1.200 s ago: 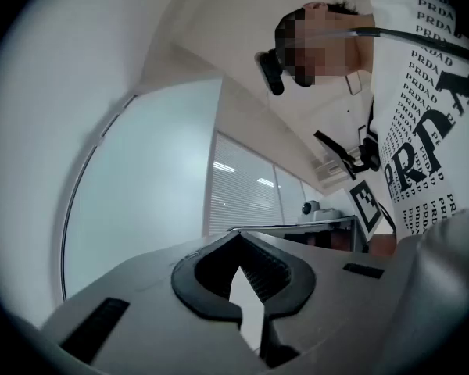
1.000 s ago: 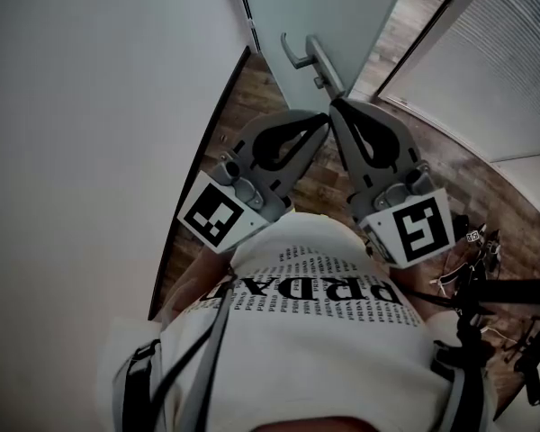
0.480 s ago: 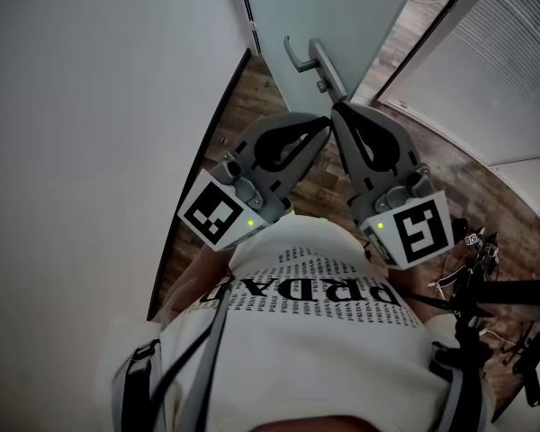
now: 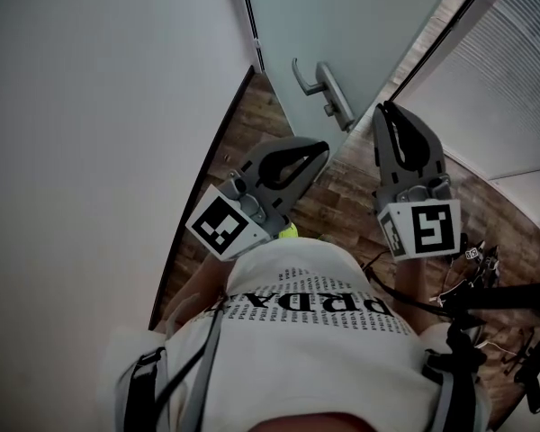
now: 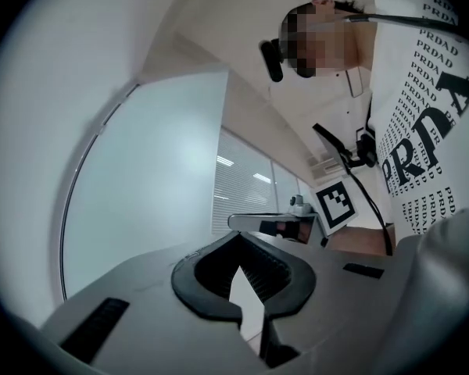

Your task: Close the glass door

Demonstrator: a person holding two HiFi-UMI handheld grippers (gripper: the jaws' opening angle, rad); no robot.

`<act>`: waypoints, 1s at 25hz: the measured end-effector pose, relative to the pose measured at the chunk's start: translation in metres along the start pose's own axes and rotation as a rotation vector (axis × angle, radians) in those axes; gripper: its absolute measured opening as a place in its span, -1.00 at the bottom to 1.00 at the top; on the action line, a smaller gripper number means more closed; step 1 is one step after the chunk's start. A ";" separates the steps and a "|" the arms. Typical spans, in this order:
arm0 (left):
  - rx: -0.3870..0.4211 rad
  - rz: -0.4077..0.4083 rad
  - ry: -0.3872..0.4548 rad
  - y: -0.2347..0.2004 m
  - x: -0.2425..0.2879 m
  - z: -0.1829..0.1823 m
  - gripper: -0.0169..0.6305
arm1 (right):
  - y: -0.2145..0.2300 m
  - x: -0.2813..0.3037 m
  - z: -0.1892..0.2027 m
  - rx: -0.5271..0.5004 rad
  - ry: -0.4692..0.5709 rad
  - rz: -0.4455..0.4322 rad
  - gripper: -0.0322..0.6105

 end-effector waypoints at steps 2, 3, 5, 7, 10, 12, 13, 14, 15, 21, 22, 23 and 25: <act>0.004 0.001 -0.005 -0.004 0.000 0.000 -0.95 | 0.003 0.007 0.000 -0.019 -0.012 0.030 -0.90; 0.010 0.001 -0.007 -0.005 0.002 -0.001 -0.95 | 0.005 0.009 0.001 -0.023 -0.018 0.042 -0.90; 0.022 -0.003 -0.008 -0.005 0.009 -0.003 -0.95 | 0.012 0.012 0.001 -0.028 -0.021 0.063 -0.89; 0.035 -0.014 -0.012 -0.008 0.015 -0.004 -0.95 | 0.018 0.018 0.000 -0.043 -0.019 0.071 -0.85; 0.055 -0.038 -0.018 -0.017 0.032 -0.003 -0.95 | 0.029 0.032 0.003 -0.066 -0.025 0.049 -0.75; 0.056 -0.055 -0.011 -0.020 0.048 -0.004 -0.95 | 0.040 0.037 0.003 -0.063 -0.032 0.024 -0.75; 0.059 -0.062 -0.012 -0.020 0.056 -0.005 -0.95 | 0.045 0.039 0.001 -0.061 -0.034 0.008 -0.75; 0.067 -0.069 -0.015 -0.020 0.061 -0.006 -0.95 | 0.048 0.040 -0.001 -0.062 -0.035 -0.010 -0.75; 0.079 -0.076 -0.018 -0.020 0.065 -0.007 -0.95 | 0.048 0.041 -0.001 -0.065 -0.034 -0.030 -0.75; 0.096 -0.097 0.004 -0.020 0.073 -0.006 -0.95 | 0.043 0.046 0.003 -0.095 -0.038 -0.074 -0.75; 0.092 -0.095 0.003 -0.020 0.073 -0.008 -0.95 | 0.043 0.045 0.001 -0.097 -0.036 -0.074 -0.75; 0.089 -0.090 -0.001 -0.020 0.072 -0.009 -0.95 | 0.043 0.044 -0.001 -0.095 -0.029 -0.073 -0.75; 0.079 -0.079 -0.006 -0.022 0.073 -0.010 -0.95 | 0.044 0.042 -0.005 -0.079 -0.013 -0.063 -0.75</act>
Point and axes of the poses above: the fingertips, and each gripper's own axes: x forward along the fingers, y to its right, z out of its underside, the point moved 9 cm from there along -x, backward along the fingers, and after that the axes turned 1 degree about -y, right-handed, at the moved point
